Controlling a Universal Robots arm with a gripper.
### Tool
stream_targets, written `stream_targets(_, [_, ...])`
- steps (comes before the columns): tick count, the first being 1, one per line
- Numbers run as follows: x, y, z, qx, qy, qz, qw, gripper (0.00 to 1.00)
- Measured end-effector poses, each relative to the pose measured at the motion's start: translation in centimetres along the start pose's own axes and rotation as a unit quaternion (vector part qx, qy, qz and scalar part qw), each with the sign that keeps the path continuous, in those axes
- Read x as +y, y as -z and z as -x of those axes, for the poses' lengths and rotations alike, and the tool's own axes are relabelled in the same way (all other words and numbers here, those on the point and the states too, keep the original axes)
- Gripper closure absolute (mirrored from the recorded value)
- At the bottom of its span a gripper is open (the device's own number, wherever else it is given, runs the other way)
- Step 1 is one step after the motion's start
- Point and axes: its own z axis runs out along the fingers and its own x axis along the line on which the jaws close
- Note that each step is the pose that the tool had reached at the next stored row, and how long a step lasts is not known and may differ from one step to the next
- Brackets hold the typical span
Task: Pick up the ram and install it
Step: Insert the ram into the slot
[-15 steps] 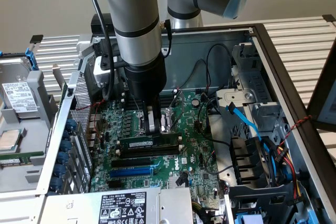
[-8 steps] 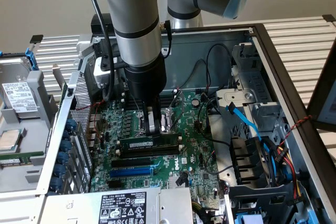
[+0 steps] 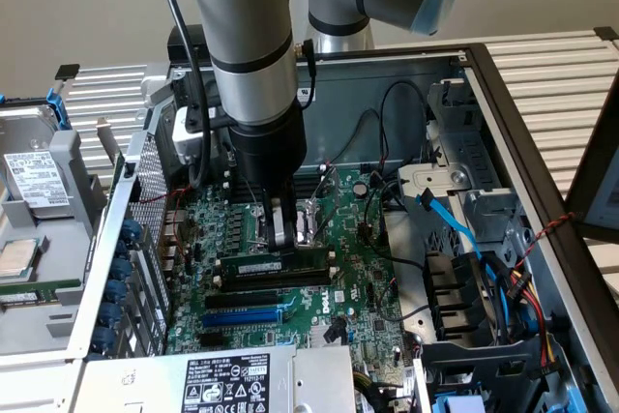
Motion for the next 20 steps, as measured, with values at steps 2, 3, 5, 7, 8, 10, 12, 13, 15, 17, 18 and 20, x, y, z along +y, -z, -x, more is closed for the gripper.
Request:
stream_targets(2, [0.01,-0.01,0.0,-0.0001,0.0,0.0001,1.0,0.87])
stream_targets(3, [0.0,-0.01,0.0,-0.0001,0.0,0.0001,1.0,0.87])
stream_targets(5, [0.01,-0.02,0.0,-0.0001,-0.001,0.0001,1.0,0.87])
stream_targets(7, [0.02,-0.02,-0.01,0.0,-0.001,0.0,1.0,0.87])
stream_targets(8, [0.04,-0.01,-0.01,0.0001,-0.002,0.0001,1.0,0.87])
stream_targets(10, [0.08,-0.01,-0.01,0.0003,-0.004,0.0001,1.0,0.87])
stream_targets(12, [0.1,0.0,-0.01,0.0004,-0.005,0.0001,1.0,0.87])
stream_targets(13, [0.11,-0.01,-0.02,0.0005,-0.005,0.0001,1.0,0.87])
stream_targets(15, [0.12,-0.02,-0.05,0.0006,-0.007,0.0001,1.0,0.87])
stream_targets(17, [0.12,-0.02,-0.1,0.0009,-0.009,0.0001,1.0,0.87])
stream_targets(18, [0.12,-0.02,-0.13,0.0009,-0.009,0.0001,1.0,0.87])
stream_targets(20, [0.12,-0.02,-0.18,0.0009,-0.009,0.0,1.0,0.87])
